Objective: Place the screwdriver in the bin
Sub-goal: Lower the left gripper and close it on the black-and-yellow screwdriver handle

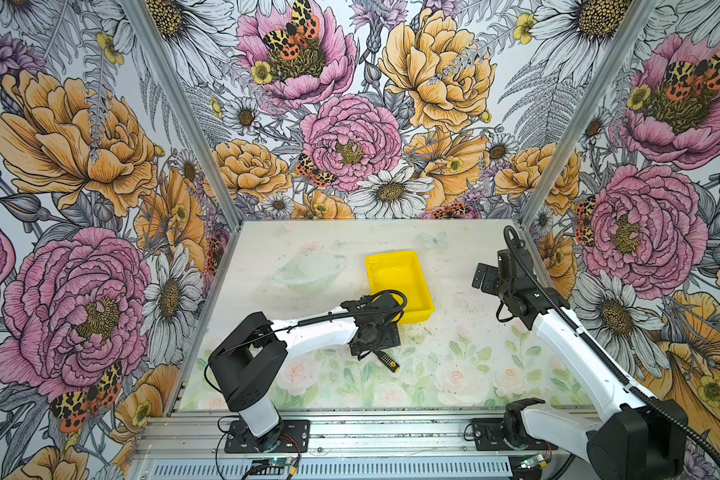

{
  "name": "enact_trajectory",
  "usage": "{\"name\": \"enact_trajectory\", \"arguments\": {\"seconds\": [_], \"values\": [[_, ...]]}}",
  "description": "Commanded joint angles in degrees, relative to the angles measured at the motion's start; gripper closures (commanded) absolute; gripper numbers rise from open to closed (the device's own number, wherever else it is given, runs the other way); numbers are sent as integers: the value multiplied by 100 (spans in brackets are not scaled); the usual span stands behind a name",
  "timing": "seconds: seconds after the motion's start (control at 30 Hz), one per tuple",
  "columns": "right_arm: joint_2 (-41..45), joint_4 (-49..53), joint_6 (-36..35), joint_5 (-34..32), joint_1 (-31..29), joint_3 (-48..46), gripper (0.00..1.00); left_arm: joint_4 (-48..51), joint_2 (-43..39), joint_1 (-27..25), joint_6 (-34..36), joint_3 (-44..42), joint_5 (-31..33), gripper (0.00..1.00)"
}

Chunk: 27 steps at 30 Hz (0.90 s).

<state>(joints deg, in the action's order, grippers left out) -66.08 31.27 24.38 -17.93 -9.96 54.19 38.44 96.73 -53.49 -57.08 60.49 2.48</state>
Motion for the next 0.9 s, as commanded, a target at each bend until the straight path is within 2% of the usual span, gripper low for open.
{"name": "enact_trajectory", "arguments": {"seconds": [0.0, 0.17, 0.6, 0.87], "values": [[92, 29, -112, -164, 14, 50, 1, 151, 229, -134, -10, 177, 31, 8], [218, 29, -259, -211, 72, 59, 0, 221, 352, -199, -6, 229, 38, 11], [273, 27, -223, -275, 196, -47, 0, 615, 303, -319, -40, 147, 303, 36], [455, 29, -227, -298, 222, -102, 0, 847, 351, -416, -3, 153, 568, 42]]}}
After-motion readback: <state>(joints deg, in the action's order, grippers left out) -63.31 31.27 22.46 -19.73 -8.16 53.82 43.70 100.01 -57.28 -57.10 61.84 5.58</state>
